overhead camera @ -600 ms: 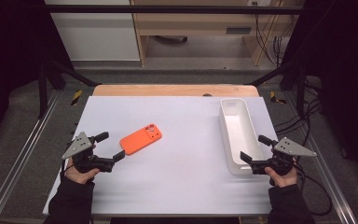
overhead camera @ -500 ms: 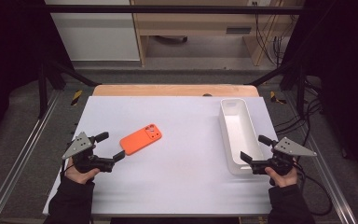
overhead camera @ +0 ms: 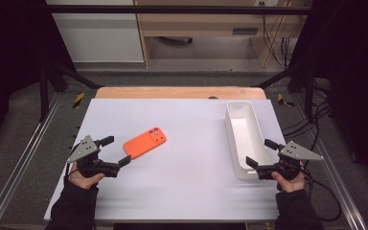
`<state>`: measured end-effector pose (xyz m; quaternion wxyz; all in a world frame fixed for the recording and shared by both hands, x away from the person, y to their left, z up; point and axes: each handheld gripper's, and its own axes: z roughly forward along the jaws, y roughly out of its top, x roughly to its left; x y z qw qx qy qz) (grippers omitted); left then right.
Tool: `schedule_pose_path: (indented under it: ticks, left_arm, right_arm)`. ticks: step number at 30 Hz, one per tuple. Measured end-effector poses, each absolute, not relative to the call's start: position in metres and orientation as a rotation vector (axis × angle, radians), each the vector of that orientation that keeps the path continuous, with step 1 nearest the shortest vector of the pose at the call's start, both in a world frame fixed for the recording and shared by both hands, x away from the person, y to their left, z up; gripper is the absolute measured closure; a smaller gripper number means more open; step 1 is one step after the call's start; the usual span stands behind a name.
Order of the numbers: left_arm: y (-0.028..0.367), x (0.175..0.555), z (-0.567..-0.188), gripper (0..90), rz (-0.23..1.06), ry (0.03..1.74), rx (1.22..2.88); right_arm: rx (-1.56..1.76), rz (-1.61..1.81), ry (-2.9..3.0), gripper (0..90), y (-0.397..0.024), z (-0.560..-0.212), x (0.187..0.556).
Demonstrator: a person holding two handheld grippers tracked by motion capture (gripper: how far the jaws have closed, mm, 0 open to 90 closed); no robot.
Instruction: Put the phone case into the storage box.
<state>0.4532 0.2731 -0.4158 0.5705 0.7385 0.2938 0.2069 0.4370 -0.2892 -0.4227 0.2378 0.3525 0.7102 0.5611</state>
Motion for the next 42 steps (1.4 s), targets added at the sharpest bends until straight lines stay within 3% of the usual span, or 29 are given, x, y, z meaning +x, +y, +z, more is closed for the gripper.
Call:
schedule_pose_path:
  ticks: [42]
  left_arm:
    - [0.249,0.480,-0.391,0.0,0.490,0.725,1.881]
  right_arm:
    - [0.959,1.540,1.949,0.4,-0.290,-0.422,0.436]
